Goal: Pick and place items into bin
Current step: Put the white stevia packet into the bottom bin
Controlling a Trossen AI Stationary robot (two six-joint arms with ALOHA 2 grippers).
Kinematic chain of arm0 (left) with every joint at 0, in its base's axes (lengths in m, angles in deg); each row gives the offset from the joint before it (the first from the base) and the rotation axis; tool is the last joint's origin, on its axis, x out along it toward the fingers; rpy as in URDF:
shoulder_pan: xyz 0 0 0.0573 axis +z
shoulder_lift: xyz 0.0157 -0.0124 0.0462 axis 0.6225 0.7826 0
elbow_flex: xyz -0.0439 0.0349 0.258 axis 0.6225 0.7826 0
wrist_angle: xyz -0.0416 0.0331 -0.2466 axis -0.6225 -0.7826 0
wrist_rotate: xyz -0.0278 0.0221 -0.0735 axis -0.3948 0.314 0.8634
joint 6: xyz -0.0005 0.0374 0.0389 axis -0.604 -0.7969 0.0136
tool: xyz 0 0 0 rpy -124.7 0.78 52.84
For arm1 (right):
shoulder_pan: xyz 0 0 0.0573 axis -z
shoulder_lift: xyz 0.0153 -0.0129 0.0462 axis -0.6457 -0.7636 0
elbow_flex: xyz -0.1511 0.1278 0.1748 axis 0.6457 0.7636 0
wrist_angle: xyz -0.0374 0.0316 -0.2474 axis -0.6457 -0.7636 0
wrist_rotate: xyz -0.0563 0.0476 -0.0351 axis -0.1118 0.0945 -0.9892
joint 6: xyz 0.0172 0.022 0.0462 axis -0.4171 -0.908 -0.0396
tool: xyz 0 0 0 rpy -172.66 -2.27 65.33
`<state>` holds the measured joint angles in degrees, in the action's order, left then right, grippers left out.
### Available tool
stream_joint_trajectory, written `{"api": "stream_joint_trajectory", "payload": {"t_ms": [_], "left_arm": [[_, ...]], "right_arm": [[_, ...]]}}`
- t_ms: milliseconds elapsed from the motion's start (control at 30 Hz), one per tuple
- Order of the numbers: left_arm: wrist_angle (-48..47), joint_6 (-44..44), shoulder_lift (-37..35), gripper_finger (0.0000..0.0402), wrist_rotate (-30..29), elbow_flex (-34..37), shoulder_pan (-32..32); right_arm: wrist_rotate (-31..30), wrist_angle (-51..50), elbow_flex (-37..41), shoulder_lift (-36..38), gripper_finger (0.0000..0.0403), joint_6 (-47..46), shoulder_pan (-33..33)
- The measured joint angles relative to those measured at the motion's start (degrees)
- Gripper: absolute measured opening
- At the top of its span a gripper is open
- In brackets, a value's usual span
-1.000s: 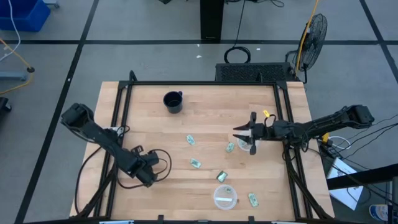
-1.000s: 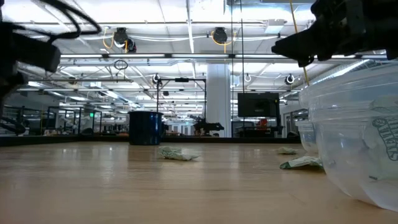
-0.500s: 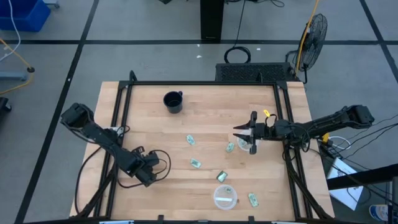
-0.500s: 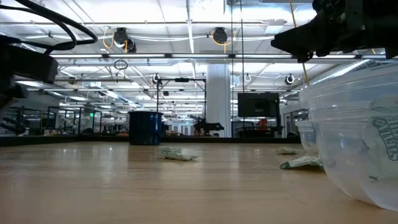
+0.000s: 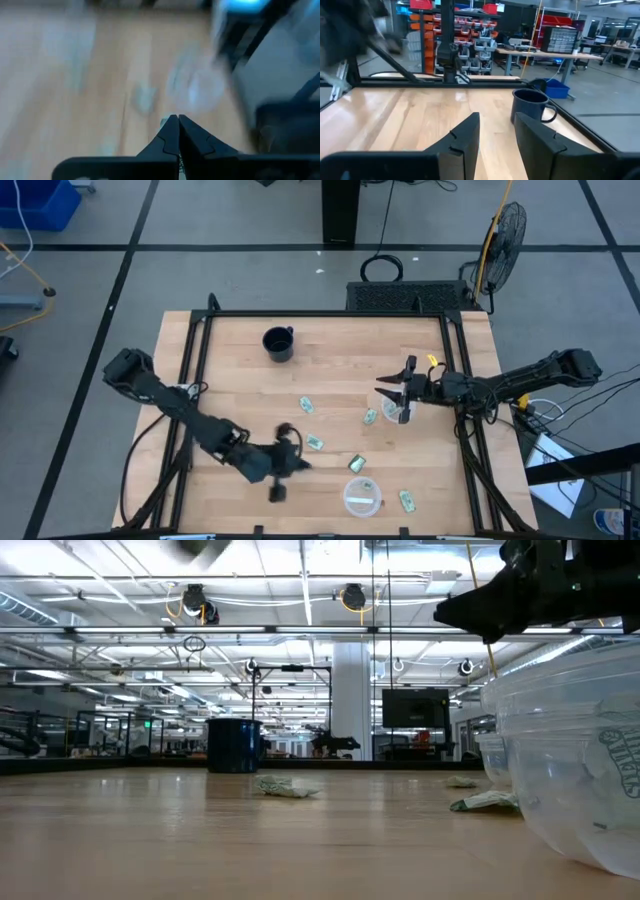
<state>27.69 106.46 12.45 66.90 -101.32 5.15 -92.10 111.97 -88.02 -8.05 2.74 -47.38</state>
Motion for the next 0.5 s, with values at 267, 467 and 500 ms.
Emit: {"api": "stream_joint_trajectory", "payload": {"t_ms": [267,467,500], "left_arm": [[9.52,-27.05,19.69,0.0001,6.43,-19.05,2.62],[13.77,-24.86,30.48,0.0001,13.47,-26.98,5.9],[15.21,-23.78,31.73,0.0001,14.6,-27.63,6.27]], "right_arm": [[0.02,-1.02,0.0,0.0,0.0116,-1.15,0.0],[0.04,-0.8,0.0,0.0,0.0116,-1.99,-0.07],[0.04,-0.93,0.0,0.0,0.0116,-2.18,-0.07]]}}
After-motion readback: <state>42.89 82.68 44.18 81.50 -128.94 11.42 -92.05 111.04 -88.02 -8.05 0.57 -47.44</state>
